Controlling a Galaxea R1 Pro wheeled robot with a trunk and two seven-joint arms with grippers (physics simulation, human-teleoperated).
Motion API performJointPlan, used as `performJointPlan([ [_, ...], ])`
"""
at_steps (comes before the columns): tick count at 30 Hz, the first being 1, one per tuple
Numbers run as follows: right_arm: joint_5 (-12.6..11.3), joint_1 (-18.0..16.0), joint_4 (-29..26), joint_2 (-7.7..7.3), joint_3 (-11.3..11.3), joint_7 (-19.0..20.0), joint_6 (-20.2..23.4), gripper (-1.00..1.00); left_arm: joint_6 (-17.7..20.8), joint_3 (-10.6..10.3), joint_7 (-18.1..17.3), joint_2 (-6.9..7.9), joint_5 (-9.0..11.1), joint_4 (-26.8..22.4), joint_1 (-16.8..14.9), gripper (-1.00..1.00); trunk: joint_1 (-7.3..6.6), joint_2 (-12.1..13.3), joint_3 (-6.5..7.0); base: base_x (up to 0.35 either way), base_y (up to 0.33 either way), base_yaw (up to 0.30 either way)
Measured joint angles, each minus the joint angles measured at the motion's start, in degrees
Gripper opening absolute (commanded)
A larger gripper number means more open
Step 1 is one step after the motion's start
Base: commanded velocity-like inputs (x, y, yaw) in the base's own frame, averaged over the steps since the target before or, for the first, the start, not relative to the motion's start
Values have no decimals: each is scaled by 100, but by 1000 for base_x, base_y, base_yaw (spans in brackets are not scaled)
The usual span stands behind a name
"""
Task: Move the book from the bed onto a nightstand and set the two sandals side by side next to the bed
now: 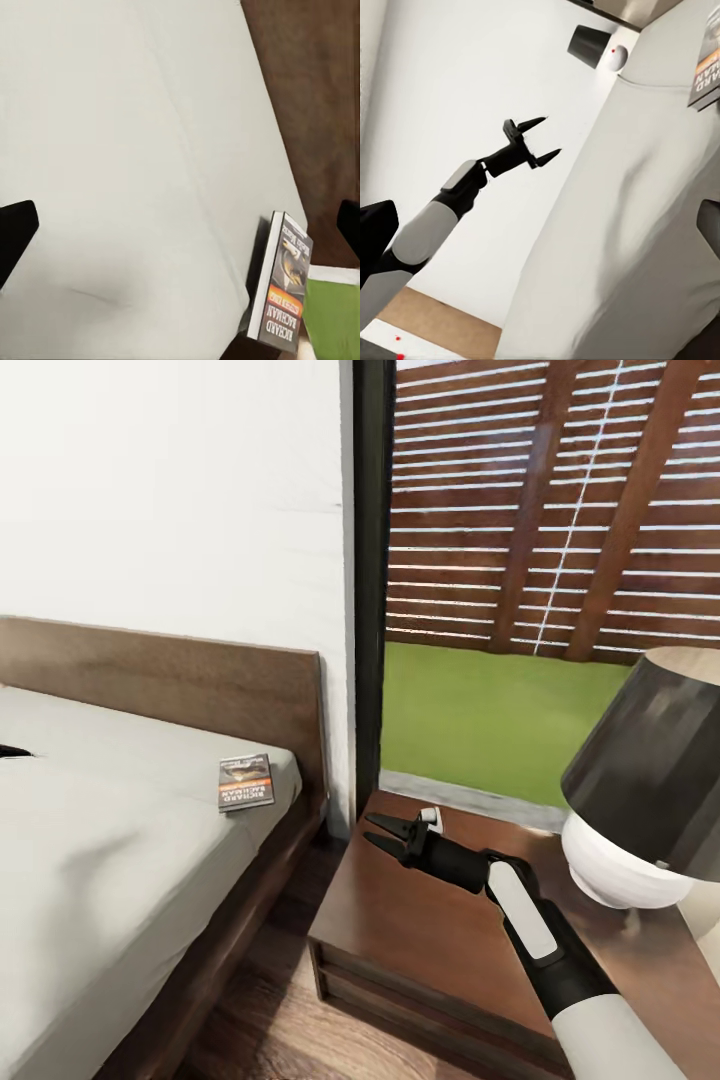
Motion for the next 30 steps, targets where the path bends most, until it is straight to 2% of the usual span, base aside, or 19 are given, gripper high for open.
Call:
performJointPlan([
  [12,0,-1,1,0,1,0,-5,100,196,-15,4,-164,-27,-634,3,100,0,0,0,0,0,217],
  [23,1,-1,1,-4,-5,-6,-16,100,274,-33,-4,-348,-32,-1101,2,100,0,0,0,0,0,43],
  [30,7,0,1,-8,-7,-19,-21,100,294,-384,-14,-421,-33,-1175,1,100,0,0,0,0,0,3],
])
